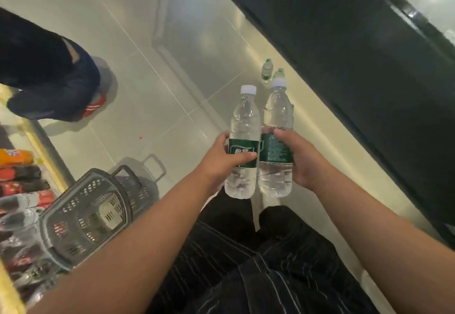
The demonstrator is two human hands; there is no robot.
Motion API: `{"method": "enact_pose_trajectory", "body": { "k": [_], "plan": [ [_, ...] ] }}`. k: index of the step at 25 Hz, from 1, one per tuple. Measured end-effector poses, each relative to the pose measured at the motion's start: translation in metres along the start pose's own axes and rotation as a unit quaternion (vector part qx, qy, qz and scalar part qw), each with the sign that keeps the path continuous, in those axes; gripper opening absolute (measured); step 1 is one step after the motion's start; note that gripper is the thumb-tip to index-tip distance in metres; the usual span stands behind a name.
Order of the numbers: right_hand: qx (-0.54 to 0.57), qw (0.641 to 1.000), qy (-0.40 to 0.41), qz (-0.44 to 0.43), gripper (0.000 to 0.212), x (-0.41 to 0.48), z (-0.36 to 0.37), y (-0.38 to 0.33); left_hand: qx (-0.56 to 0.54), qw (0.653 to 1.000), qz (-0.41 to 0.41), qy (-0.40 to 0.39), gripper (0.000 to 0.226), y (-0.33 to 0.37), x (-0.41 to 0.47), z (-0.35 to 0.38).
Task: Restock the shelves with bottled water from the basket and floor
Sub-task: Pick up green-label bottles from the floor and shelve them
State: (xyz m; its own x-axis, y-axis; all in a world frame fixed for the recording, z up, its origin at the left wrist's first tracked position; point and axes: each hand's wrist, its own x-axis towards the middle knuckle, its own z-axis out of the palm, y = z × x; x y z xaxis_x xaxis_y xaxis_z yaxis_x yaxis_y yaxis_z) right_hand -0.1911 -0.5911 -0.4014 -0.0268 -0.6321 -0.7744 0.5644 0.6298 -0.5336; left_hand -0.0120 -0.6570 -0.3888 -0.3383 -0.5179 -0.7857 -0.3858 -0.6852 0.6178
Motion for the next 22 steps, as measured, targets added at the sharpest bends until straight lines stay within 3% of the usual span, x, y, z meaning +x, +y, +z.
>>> {"method": "enact_pose_trajectory", "body": {
  "k": [2,6,10,13,17,22],
  "plan": [
    [-0.037,0.997,-0.060,0.014,0.073,-0.016,0.026,-0.010,-0.042,0.997,0.025,0.058,0.065,0.001,-0.040,-0.009],
    [-0.135,0.978,-0.158,0.034,0.042,-0.044,0.075,-0.015,-0.152,0.971,0.060,0.174,0.060,-0.016,-0.109,-0.026],
    [-0.219,0.947,-0.229,0.052,0.054,-0.067,0.122,-0.007,-0.244,0.930,0.089,0.259,0.054,-0.043,-0.170,-0.052],
    [-0.268,0.923,-0.270,0.060,0.072,-0.080,0.165,0.008,-0.295,0.892,0.107,0.325,0.050,-0.065,-0.218,-0.074],
    [-0.346,0.878,-0.325,0.063,0.077,-0.094,0.237,0.037,-0.365,0.827,0.137,0.405,0.051,-0.103,-0.275,-0.102],
    [-0.374,0.832,-0.401,0.082,0.051,-0.121,0.334,0.107,-0.422,0.745,0.147,0.495,0.047,-0.170,-0.343,-0.146]
  ]
}}
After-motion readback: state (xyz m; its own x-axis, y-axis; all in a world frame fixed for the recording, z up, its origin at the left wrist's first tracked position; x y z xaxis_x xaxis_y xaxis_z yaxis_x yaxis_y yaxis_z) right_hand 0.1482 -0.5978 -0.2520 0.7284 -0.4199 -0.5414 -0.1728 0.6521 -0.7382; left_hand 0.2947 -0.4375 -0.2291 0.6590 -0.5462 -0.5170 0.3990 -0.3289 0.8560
